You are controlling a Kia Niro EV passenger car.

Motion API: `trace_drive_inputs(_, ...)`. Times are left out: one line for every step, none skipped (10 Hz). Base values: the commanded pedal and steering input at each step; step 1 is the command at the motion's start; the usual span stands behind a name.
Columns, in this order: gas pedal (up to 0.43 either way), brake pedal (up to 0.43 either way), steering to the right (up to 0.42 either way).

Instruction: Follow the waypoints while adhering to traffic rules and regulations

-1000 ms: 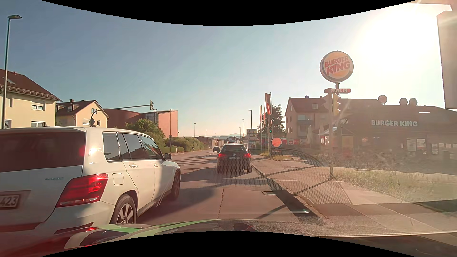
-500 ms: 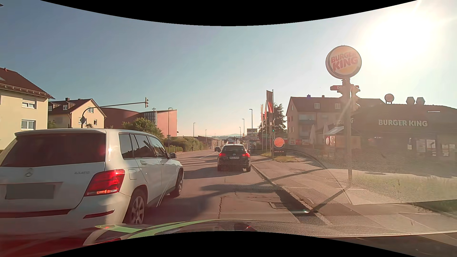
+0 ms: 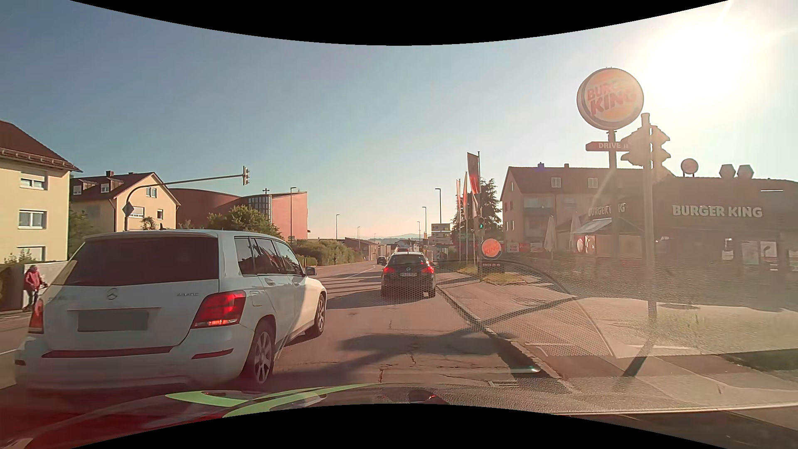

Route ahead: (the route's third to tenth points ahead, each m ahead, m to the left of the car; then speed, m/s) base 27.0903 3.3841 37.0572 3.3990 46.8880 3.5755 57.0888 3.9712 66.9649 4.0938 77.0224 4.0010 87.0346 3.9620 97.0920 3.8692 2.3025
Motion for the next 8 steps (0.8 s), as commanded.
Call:
trace_drive_inputs(0.0,0.0,-0.002)
trace_drive_inputs(0.0,0.0,-0.002)
trace_drive_inputs(0.0,0.0,-0.002)
trace_drive_inputs(0.0,0.0,-0.002)
trace_drive_inputs(0.0,0.0,-0.002)
trace_drive_inputs(0.0,0.0,-0.002)
trace_drive_inputs(0.0,0.0,-0.001)
trace_drive_inputs(0.0,0.0,-0.002)
